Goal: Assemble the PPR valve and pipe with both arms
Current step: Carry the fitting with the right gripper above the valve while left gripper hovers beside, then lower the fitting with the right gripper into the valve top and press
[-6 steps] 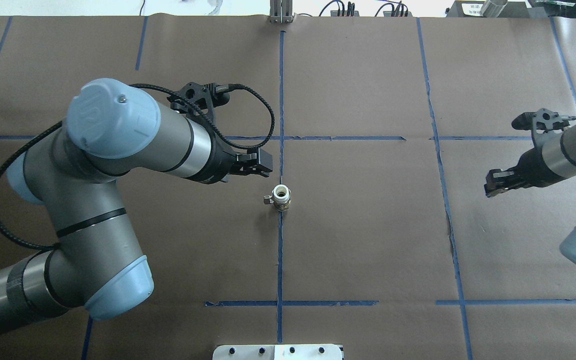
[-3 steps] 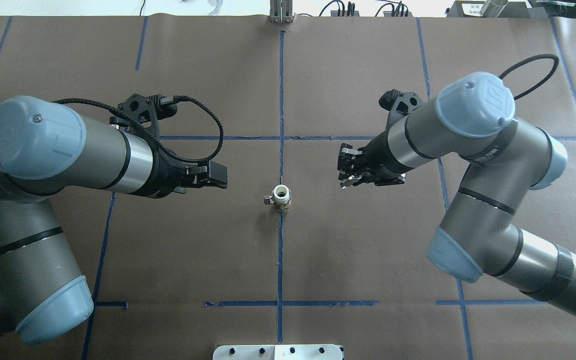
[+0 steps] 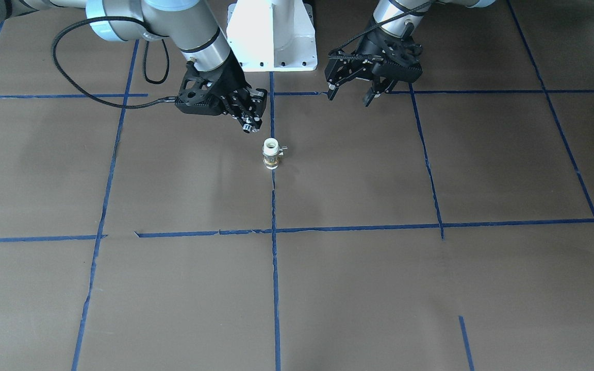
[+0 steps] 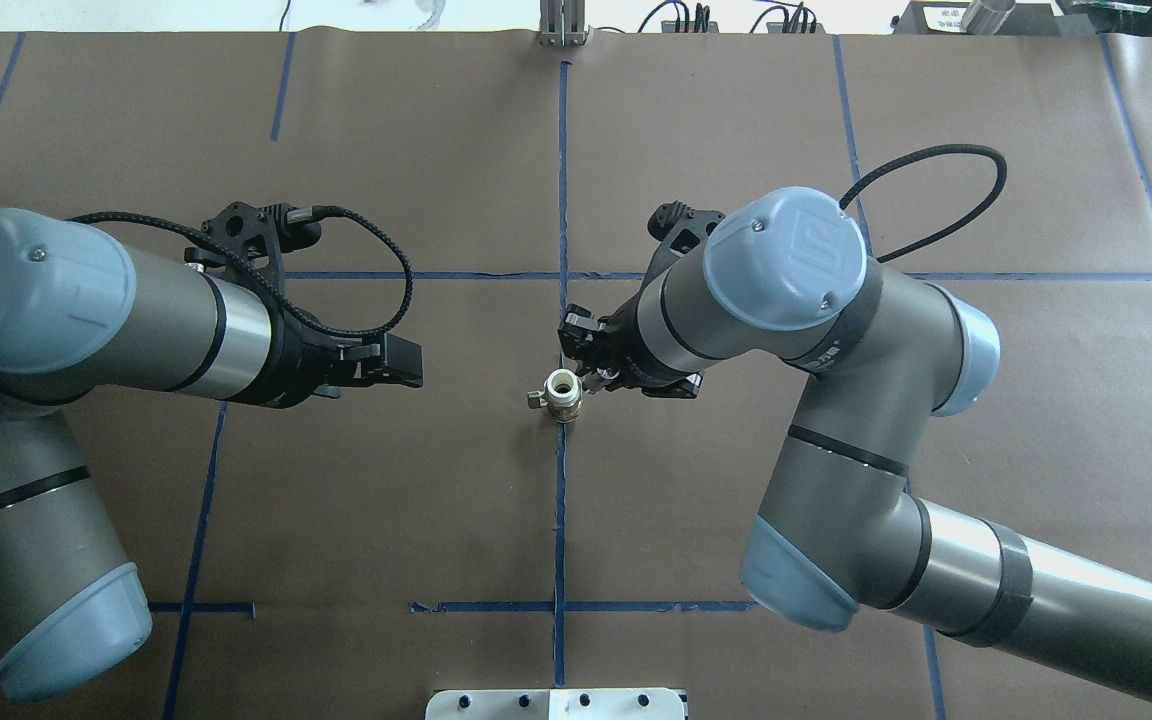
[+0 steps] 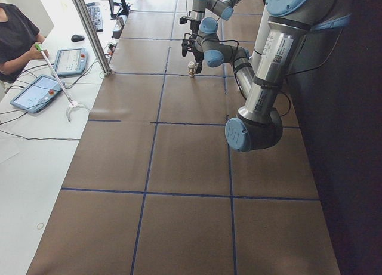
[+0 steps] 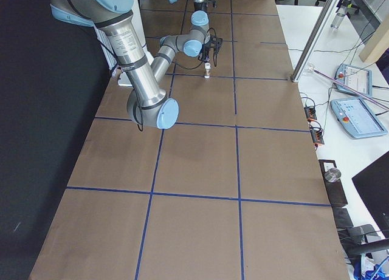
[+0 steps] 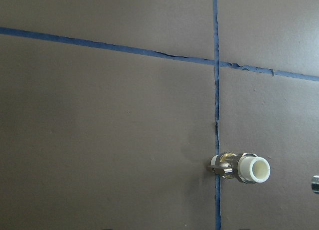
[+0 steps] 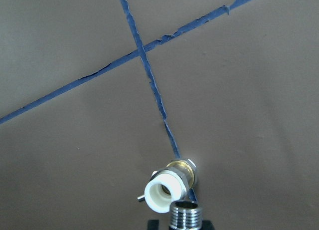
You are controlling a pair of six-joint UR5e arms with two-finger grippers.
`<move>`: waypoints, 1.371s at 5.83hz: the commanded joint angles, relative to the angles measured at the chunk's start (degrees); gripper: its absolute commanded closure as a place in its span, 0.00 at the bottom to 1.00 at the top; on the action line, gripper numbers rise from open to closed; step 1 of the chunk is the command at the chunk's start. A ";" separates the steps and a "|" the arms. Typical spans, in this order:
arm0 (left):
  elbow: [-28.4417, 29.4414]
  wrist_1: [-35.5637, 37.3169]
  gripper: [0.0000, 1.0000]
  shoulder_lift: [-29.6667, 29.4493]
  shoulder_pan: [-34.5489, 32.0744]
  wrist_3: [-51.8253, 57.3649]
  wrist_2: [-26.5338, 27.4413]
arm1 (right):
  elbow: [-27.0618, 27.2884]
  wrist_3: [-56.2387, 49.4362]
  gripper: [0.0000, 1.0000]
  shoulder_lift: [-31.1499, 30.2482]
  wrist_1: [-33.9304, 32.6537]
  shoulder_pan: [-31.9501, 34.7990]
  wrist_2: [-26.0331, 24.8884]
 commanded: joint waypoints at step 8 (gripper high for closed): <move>-0.84 0.09 0.10 0.34 0.00 -0.06 0.00 | -6.86 0.96 1.00 4.16 -0.02 -1.43 -2.52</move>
